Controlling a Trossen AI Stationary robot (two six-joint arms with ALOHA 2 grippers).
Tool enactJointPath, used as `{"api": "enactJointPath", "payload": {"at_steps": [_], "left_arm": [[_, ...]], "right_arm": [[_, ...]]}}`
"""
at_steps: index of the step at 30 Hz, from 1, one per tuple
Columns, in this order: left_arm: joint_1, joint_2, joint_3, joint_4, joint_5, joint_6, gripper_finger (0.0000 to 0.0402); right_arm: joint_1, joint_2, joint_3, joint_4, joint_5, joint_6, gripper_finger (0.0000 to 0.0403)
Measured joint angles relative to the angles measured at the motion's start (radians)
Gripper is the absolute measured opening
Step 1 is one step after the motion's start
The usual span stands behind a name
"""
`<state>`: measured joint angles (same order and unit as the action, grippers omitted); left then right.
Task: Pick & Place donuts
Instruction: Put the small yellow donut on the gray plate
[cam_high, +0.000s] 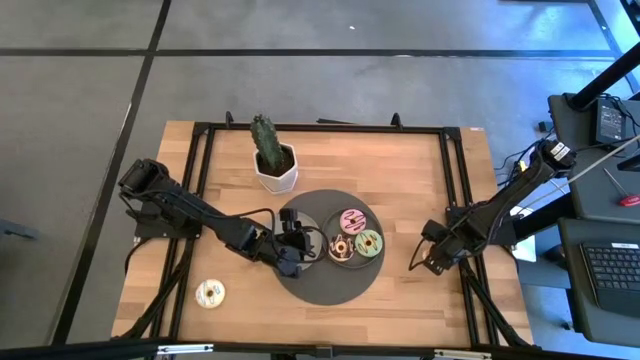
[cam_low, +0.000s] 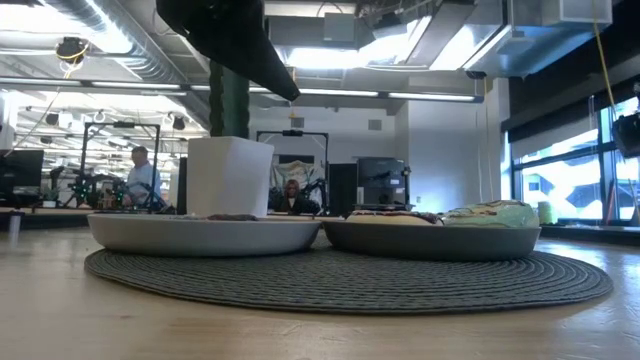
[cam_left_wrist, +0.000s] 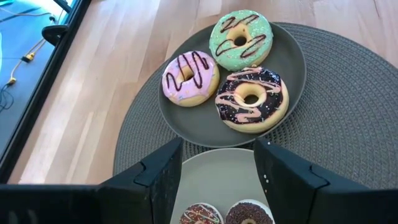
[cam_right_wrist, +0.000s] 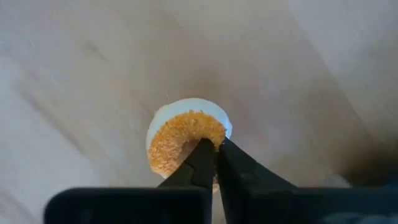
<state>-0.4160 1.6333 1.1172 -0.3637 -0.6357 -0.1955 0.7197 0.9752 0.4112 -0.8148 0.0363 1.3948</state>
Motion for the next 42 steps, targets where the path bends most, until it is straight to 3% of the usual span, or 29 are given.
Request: {"api": "enactJointPath", "payload": {"at_steps": [5, 9, 13, 20, 30, 38, 42], "left_arm": [[0.0, 0.0, 0.0, 0.0, 0.0, 0.0, 0.0196], [0.0, 0.0, 0.0, 0.002, 0.0, -0.001, 0.0196], [0.0, 0.0, 0.0, 0.002, 0.008, -0.048, 0.0196], [0.0, 0.0, 0.0, 0.017, 0.013, -0.168, 0.0196], [0.0, 0.0, 0.0, 0.017, 0.117, -0.198, 0.0196], [-0.003, 0.0, 0.0, 0.014, 0.141, -0.206, 0.0196], [-0.003, 0.0, 0.0, 0.013, 0.146, -0.208, 0.0196]], "right_arm": [[-0.004, 0.0, 0.078, -0.01, 0.059, -0.08, 0.0017], [-0.019, 0.0, 0.159, -0.013, 0.166, -0.158, 0.0031], [-0.056, 0.0, 0.231, 0.029, 0.277, -0.33, 0.0021], [-0.177, 0.027, 0.342, 0.185, 0.296, -0.691, 0.0013], [-0.342, 0.285, 0.539, 0.288, 0.203, -1.122, 0.0016], [-0.365, 0.557, 0.655, 0.392, 0.007, -1.248, 0.0019], [-0.365, 0.689, 0.723, 0.395, -0.006, -1.25, 0.002]]}}
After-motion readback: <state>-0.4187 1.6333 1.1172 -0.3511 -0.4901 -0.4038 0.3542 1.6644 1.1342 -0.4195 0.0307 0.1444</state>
